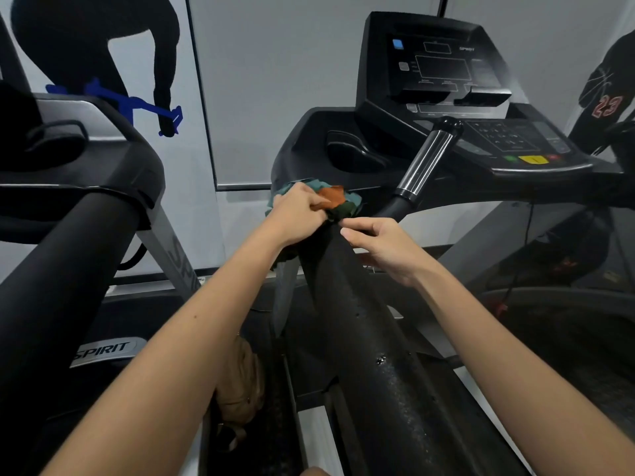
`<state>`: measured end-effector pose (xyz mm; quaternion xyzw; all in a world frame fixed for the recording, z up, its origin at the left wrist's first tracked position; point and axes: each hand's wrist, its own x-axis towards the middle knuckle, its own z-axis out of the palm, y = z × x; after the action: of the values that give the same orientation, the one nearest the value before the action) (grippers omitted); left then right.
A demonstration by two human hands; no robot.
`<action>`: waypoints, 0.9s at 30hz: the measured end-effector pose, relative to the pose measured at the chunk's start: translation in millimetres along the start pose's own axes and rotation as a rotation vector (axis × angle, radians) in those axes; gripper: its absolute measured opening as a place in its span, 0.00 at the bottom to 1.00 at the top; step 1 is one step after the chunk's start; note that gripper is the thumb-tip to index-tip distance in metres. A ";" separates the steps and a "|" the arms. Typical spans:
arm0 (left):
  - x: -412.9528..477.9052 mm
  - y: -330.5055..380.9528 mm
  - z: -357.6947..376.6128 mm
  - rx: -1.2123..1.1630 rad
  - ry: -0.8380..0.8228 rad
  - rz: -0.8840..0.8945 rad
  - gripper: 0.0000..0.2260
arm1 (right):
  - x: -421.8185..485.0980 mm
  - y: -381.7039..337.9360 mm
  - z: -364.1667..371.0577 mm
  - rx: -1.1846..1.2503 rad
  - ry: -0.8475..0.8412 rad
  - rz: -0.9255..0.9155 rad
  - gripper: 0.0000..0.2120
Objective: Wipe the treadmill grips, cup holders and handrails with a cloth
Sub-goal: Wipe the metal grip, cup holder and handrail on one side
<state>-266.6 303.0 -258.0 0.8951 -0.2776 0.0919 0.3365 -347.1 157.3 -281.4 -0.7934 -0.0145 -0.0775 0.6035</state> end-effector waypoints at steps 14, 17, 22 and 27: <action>-23.4 -35.3 21.9 -0.742 0.315 -0.434 0.12 | -2.1 -1.2 -0.2 0.012 -0.010 0.017 0.17; -16.7 -14.8 10.8 -0.599 0.258 -0.295 0.15 | -4.5 -4.9 0.6 0.041 -0.020 0.027 0.16; 1.2 5.0 -1.4 -0.271 0.120 -0.227 0.16 | -7.4 -5.3 2.1 0.076 -0.006 0.027 0.16; -21.2 -22.6 10.1 -0.779 0.203 -0.349 0.15 | -6.2 -2.9 2.0 0.119 -0.006 0.038 0.17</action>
<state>-271.7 319.6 -285.4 0.7214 -0.1016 0.0098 0.6849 -353.3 160.5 -279.9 -0.7564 -0.0058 -0.0624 0.6511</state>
